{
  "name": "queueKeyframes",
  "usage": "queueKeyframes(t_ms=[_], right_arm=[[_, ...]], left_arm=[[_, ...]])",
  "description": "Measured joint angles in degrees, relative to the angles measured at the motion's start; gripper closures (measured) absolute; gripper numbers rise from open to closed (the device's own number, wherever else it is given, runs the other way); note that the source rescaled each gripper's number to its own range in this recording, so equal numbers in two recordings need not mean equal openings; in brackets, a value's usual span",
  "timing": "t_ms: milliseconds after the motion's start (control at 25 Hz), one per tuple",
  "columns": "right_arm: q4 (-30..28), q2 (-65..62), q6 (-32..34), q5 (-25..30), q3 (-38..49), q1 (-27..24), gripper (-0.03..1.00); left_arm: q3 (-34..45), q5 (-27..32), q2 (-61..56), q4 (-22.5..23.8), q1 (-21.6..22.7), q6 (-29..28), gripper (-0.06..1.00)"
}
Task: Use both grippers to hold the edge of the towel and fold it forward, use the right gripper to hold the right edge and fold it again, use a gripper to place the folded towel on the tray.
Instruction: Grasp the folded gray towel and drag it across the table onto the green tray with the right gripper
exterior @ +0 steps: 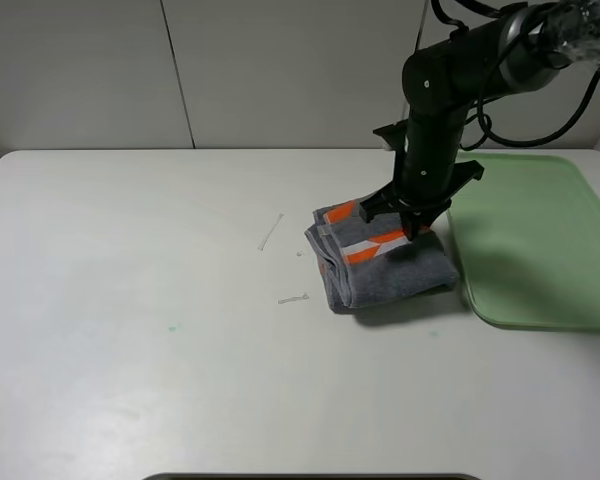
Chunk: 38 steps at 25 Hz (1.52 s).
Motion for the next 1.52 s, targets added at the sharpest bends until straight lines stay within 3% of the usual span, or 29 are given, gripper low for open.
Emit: queueKeyframes(t_ms=[320,840,1080,1360,1400,1440,1480,1520], right_arm=[[-6.9,-0.2,0.2,2.9,-4.3,-6.2,0.83],[-7.4,-0.2,-1.6,0.4,-6.2,-25.4,0.83],[-7.4,-0.2,-2.2,-1.5,-6.2,-28.8,0.83],[-7.4,-0.1,-2.8,-2.7,-6.2,-28.8,0.83],[-7.4,-0.1,-2.8,-2.7,-6.2,-28.8,0.77],[-7.7,-0.1,-2.7,-2.7,-6.2,-28.8,0.63],[-8.4,-0.1,-2.3,-2.7,-6.2,-28.8,0.41],[-9.3,-0.1,-1.6,-2.8,-6.2,-28.8,0.25]], left_arm=[[0.0,0.0,0.0,0.0,0.0,0.0,-0.06],[0.0,0.0,0.0,0.0,0.0,0.0,-0.06],[0.0,0.0,0.0,0.0,0.0,0.0,-0.06],[0.0,0.0,0.0,0.0,0.0,0.0,-0.06],[0.0,0.0,0.0,0.0,0.0,0.0,-0.06],[0.0,0.0,0.0,0.0,0.0,0.0,-0.06],[0.0,0.0,0.0,0.0,0.0,0.0,-0.06],[0.0,0.0,0.0,0.0,0.0,0.0,-0.06]])
